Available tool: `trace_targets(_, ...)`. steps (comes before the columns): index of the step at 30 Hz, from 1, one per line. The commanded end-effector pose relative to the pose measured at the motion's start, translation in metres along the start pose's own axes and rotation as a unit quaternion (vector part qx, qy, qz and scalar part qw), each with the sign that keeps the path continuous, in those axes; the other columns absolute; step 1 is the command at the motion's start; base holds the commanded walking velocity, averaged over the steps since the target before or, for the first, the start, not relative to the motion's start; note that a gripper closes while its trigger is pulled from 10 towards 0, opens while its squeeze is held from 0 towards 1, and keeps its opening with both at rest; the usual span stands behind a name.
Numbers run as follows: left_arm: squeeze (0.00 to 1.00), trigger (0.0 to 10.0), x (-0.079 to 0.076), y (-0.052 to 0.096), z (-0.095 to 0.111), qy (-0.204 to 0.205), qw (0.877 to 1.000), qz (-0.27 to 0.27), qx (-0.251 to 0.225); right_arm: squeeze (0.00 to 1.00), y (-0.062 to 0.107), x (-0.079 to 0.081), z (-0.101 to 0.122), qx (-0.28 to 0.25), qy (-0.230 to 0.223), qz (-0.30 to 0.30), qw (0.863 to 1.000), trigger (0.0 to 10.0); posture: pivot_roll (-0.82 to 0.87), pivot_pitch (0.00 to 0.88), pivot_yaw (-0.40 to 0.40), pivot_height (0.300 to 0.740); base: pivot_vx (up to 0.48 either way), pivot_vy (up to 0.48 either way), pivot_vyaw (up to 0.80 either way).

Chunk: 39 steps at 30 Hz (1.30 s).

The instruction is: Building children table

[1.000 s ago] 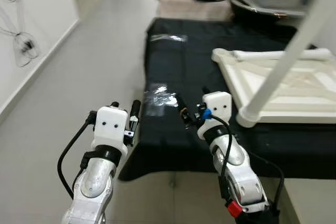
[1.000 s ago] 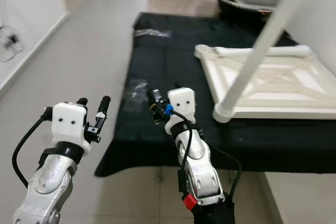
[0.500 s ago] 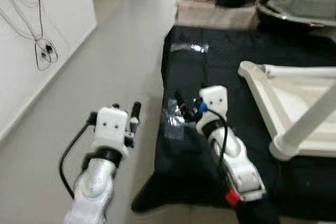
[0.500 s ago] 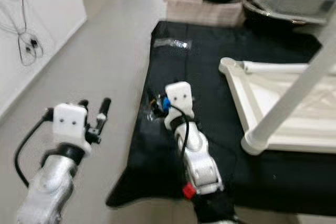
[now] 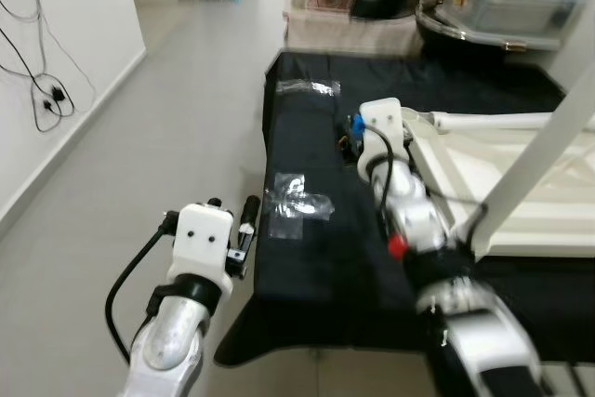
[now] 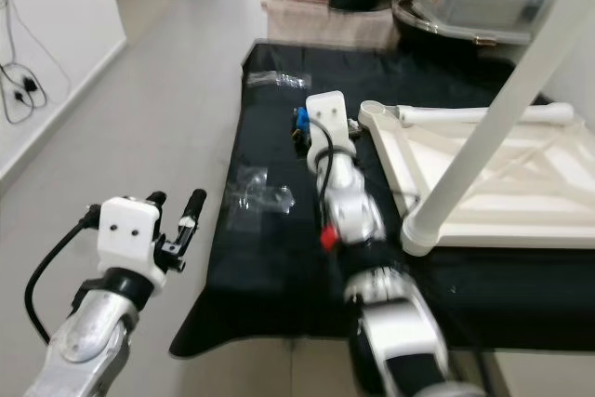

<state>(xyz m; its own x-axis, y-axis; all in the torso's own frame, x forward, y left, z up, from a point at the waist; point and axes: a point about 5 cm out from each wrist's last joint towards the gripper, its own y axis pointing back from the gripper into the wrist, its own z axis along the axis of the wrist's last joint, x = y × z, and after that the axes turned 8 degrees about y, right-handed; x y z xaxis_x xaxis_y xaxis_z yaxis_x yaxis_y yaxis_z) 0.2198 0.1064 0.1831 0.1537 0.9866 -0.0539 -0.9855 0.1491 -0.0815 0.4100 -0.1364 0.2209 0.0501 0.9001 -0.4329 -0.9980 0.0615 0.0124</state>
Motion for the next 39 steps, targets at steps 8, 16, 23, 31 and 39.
trace_targets(8,0.0,10.0,-0.011,0.016,0.006,0.017,1.0,-0.019,0.011,0.0,-0.008,-0.031,-0.037,0.119,0.0,-0.056,0.991,10.0,0.15,0.221,-0.087,0.74,0.0,0.0,0.0)
trace_targets(16,0.0,10.0,-0.014,0.023,0.005,0.023,0.999,-0.022,0.024,0.0,-0.006,-0.069,-0.052,0.148,-0.005,-0.133,0.98,10.0,0.15,0.242,-0.081,0.74,0.0,0.0,0.0)
trace_targets(23,0.0,10.0,-0.017,0.025,0.004,0.028,0.999,-0.026,0.033,0.0,-0.003,-0.058,-0.066,0.185,-0.037,-0.083,0.978,10.0,0.14,0.25,-0.076,0.74,0.0,0.0,0.0)
trace_targets(31,0.0,10.0,-0.016,0.027,0.005,0.027,0.999,-0.013,0.033,0.0,-0.002,-0.043,-0.07,0.2,-0.054,-0.044,0.977,10.0,0.14,0.254,-0.088,0.74,0.0,0.0,0.0)
trace_targets(39,0.0,10.0,-0.016,0.027,0.004,0.029,0.999,-0.007,0.035,0.0,0.002,-0.027,-0.078,0.226,-0.083,0.047,0.97,10.0,0.13,0.26,-0.093,0.74,0.0,0.0,0.0)
